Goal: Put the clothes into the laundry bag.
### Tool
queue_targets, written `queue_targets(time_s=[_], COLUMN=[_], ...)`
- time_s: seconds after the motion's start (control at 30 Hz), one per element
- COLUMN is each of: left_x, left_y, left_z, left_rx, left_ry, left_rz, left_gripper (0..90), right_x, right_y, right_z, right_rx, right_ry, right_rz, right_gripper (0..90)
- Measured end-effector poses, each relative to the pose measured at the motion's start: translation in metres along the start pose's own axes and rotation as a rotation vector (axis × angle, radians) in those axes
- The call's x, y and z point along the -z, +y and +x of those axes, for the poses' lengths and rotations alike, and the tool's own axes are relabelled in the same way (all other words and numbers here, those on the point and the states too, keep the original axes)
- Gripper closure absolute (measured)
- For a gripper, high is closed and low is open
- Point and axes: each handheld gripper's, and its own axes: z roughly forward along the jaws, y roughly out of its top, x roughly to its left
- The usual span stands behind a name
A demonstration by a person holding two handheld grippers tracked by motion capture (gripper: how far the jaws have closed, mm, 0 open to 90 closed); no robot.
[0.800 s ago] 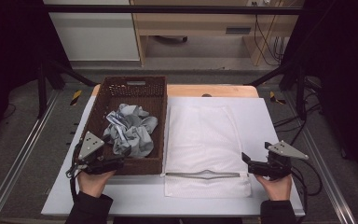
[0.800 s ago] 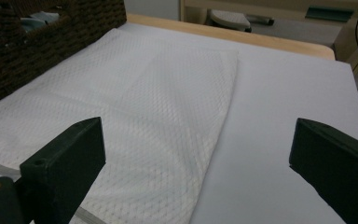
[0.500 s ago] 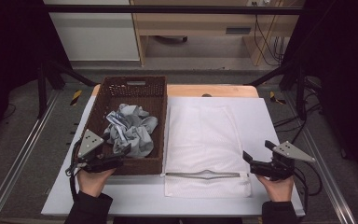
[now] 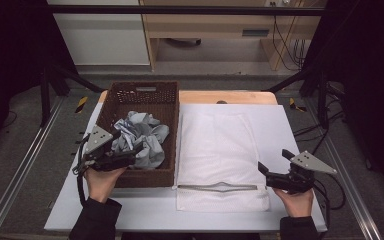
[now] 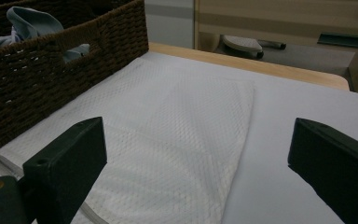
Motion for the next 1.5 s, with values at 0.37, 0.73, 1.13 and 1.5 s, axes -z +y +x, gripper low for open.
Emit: queue_targets(time_s=[0.37, 0.73, 1.13, 1.5], left_x=[-0.034, -0.08, -0.109, -0.121], left_y=[0.024, 0.007, -0.011, -0.021], left_z=[0.01, 0.043, 0.039, 0.038], left_rx=[-0.08, -0.018, -0.055, -0.045], left_ry=[0.066, 0.099, 0.079, 0.088], left_rz=[0.073, 0.301, 0.526, 0.649], left_gripper=[15.0, 15.6, 16.4, 16.8], right_x=[-0.005, -0.008, -0.01, -0.01], right_y=[-0.001, -0.003, -0.004, -0.005], right_z=[0.003, 0.003, 0.003, 0.001], right_rx=[-0.001, 0.007, -0.003, 0.0], right_ry=[0.011, 0.009, 0.011, 0.003], right_rz=[0.019, 0.038, 0.059, 0.07], right_gripper=[4.8, 3.7, 2.0, 1.6])
